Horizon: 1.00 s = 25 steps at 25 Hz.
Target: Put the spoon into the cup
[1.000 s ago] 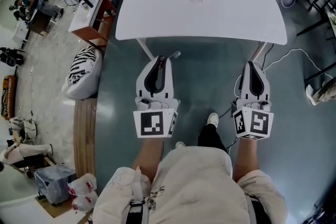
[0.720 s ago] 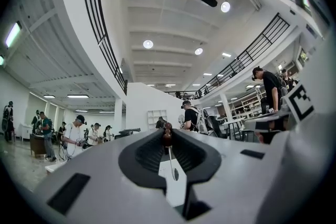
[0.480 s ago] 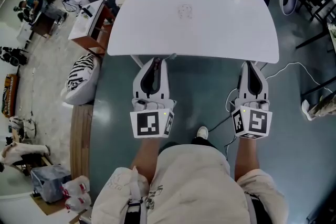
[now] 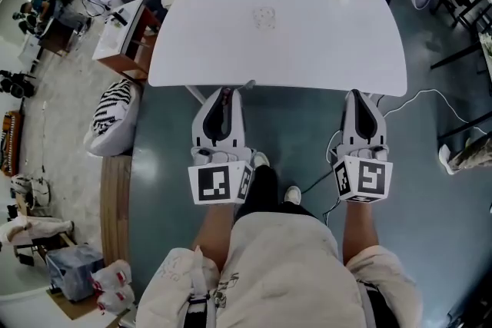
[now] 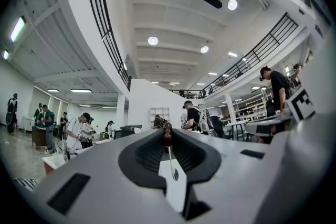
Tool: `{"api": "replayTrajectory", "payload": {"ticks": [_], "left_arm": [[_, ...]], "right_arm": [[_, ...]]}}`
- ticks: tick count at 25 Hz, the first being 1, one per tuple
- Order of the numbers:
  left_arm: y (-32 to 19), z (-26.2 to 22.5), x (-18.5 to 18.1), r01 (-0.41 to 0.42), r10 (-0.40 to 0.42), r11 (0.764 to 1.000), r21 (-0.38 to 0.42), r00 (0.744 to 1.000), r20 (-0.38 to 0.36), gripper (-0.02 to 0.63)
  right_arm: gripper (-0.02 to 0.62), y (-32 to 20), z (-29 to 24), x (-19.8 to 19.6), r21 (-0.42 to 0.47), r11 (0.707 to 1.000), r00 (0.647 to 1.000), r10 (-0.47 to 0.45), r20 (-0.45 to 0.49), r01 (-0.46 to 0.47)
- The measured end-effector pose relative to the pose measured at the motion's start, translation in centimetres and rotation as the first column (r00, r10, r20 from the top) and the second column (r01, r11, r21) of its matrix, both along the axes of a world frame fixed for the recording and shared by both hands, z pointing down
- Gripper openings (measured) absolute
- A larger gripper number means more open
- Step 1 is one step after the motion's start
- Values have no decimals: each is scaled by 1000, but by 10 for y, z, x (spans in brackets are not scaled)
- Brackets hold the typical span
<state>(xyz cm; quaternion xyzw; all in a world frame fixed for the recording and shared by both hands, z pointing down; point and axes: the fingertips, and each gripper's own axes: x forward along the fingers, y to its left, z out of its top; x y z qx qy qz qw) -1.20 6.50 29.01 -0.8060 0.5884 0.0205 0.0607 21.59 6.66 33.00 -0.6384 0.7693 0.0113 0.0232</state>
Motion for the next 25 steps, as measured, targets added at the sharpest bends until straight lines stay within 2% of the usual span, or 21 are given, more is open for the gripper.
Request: {"api": "replayTrajectory", "payload": {"ticks": [10,19,25], "left_arm": [[-83,8,-26,-65,66,998,12,996,-58,40],[-162,9,-76,-97,98,995,10,990,-98,41],[-199,15,-104,-118,118,993,5,985,-125,40]], "right_arm": [[-12,-70,-6,-39,-3,1000,997,23,-70,-24],[-12,-153,-19,-111,12,1000,993,1,-116,0],[-12,-183,-22,-143,22,1000,989,14,-145,-11]]}}
